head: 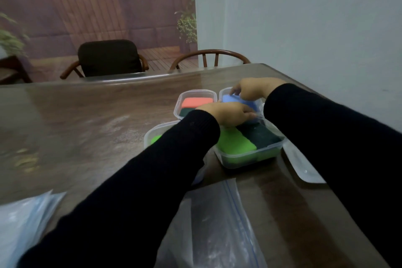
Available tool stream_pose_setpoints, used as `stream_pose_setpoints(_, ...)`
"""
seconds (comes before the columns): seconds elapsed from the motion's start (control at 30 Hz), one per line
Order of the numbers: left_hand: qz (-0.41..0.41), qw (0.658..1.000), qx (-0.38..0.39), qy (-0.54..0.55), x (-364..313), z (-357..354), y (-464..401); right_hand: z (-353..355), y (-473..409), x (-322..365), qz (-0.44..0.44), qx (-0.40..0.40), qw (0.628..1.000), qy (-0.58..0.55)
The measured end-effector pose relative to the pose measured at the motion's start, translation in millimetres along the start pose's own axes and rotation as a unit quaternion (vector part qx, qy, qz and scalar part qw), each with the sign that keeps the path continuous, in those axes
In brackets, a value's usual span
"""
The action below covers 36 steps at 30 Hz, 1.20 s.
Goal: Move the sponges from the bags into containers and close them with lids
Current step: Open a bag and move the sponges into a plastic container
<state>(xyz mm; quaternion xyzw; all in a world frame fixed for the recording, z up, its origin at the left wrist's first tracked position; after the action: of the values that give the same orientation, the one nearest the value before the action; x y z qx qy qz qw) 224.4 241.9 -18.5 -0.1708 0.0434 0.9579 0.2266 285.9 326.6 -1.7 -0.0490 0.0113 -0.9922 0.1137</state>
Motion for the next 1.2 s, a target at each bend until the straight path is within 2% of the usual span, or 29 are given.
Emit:
stream_pose_setpoints(0.1,0.029,0.997,-0.036,0.054,-2,22,10,20,11,-1,-0.007,-0.072,0.996,-0.051)
stream_pose_setpoints(0.17,0.043,0.995,-0.069,0.052,1,44,19,37,21,-3,-0.012,-0.115,0.990,-0.077)
stream_pose_setpoints(0.33,0.077,0.972,-0.216,0.046,9,111,63,67,56,13,0.025,-0.146,0.977,-0.156)
stream_pose_setpoints(0.43,0.087,0.960,-0.256,0.065,7,131,107,81,91,31,0.051,-0.161,0.966,-0.195)
stream_pose_setpoints(0.53,0.091,0.962,-0.251,0.055,-1,130,158,83,132,48,0.077,-0.146,0.962,-0.219)
stream_pose_setpoints(0.67,0.112,0.974,-0.188,0.050,-5,108,222,73,188,69,0.092,-0.118,0.965,-0.214)
stream_pose_setpoints(0.8,0.166,0.971,-0.161,0.056,1,71,278,57,246,100,0.090,-0.081,0.972,-0.202)
stream_pose_setpoints(0.93,0.213,0.964,-0.155,0.035,-1,15,285,23,279,139,0.063,-0.059,0.979,-0.187)
stream_pose_setpoints(1.07,0.217,0.962,-0.163,-0.032,8,-35,270,-32,289,165,0.090,-0.005,0.992,-0.088)
stream_pose_setpoints(1.13,0.208,0.962,-0.163,-0.074,16,-54,274,-53,291,159,0.103,-0.028,0.993,-0.055)
stream_pose_setpoints(1.2,0.211,0.957,-0.175,-0.090,25,-65,284,-69,295,145,0.085,-0.059,0.992,-0.068)
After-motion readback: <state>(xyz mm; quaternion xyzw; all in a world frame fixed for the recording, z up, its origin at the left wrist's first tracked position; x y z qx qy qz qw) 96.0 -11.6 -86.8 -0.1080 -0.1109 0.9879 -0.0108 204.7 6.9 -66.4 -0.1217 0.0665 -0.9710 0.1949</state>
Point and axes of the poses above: each hand's wrist, its own y-axis away from the middle knuckle, its own z-axis out of the back of the hand, x = y × z, the point moved 6 cm from there along -y, towards the middle knuckle, and after that the axes turned 11 degrees about -x, right-handed, at the moved point
